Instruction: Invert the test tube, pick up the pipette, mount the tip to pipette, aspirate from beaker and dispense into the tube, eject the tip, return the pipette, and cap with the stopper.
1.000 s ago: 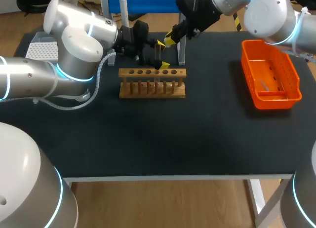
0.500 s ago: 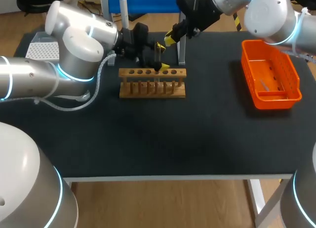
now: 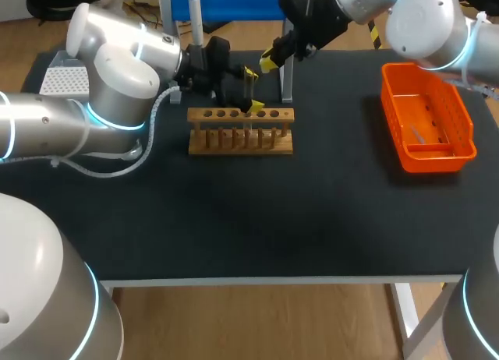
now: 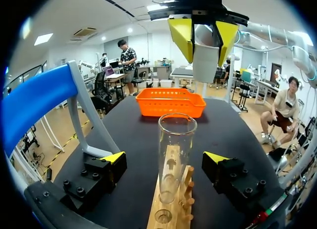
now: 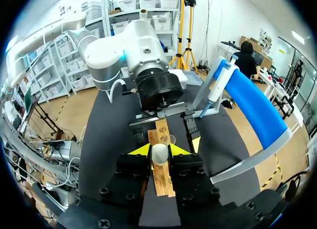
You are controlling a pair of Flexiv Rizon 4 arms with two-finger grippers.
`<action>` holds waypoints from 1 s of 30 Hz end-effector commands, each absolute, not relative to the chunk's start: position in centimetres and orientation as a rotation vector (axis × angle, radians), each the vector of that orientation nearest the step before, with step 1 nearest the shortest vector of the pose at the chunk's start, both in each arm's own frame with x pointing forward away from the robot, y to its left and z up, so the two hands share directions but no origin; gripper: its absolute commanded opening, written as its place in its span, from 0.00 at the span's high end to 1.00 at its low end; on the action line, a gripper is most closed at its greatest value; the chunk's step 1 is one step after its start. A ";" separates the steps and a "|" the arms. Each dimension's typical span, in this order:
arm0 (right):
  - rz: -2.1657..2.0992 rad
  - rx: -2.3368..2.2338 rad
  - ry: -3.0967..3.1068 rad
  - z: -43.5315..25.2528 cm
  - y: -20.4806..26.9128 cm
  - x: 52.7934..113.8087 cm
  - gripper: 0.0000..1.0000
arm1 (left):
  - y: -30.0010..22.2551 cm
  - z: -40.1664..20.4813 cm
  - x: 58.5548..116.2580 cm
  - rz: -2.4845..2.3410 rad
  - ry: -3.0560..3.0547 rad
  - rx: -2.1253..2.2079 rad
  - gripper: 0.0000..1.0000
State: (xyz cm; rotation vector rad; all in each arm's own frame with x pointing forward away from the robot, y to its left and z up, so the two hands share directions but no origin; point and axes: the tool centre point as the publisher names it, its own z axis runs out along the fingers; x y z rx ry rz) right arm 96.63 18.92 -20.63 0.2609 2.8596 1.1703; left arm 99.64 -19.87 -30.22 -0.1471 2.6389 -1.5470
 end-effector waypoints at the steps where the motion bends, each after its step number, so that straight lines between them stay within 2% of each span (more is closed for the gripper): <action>1: 1.163 0.260 2.867 -20.4 19.0 96.7 1.00 | -19.9 -30.3 99.6 -1.550 2.635 -0.147 0.00; 30: 1.145 0.320 2.876 -21.0 21.1 97.7 1.00 | -19.9 -30.3 99.6 -1.550 2.635 -0.147 0.00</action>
